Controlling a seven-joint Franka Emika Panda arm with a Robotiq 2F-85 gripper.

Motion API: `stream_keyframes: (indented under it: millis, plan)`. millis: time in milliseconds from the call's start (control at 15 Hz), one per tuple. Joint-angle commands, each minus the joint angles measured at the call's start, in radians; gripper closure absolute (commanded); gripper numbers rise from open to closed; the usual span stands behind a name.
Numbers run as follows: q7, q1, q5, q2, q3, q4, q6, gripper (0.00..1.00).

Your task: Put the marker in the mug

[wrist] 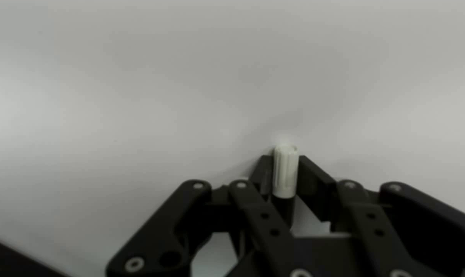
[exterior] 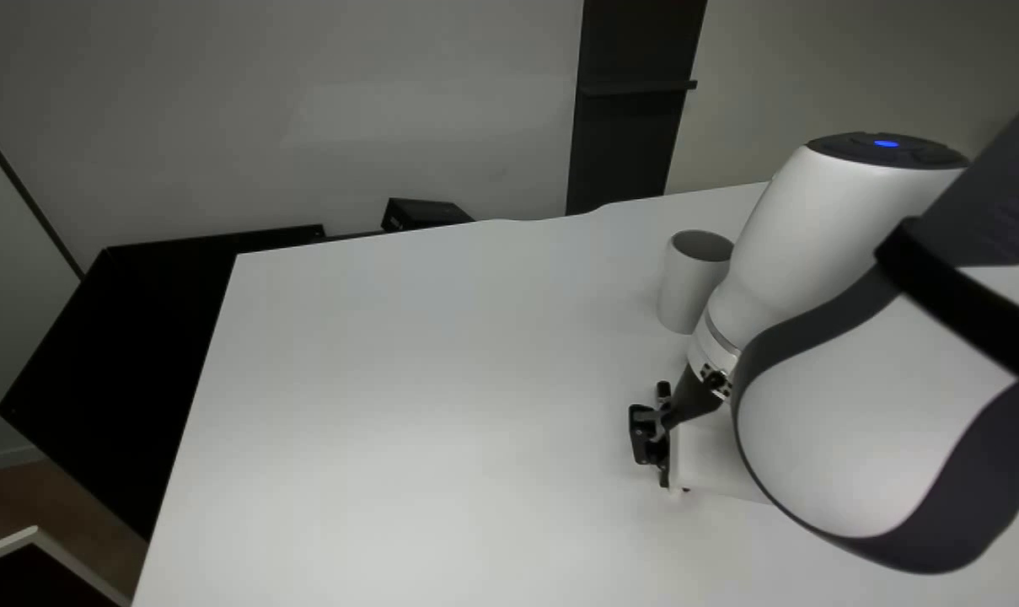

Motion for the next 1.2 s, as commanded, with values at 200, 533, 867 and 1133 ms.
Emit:
stream_keyframes:
  millis: [200,533,867,1133]
  plan:
    - [-0.059,-0.028,0.013,-0.020,-0.013,0.018,-0.049,0.92]
    - [-0.118,-0.079,0.004,-0.081,-0.027,0.084,-0.168,0.92]
    - [-0.190,-0.197,0.032,-0.147,0.022,0.185,-0.379,0.92]
    - [-0.221,-0.262,0.056,-0.165,0.034,0.277,-0.529,0.92]
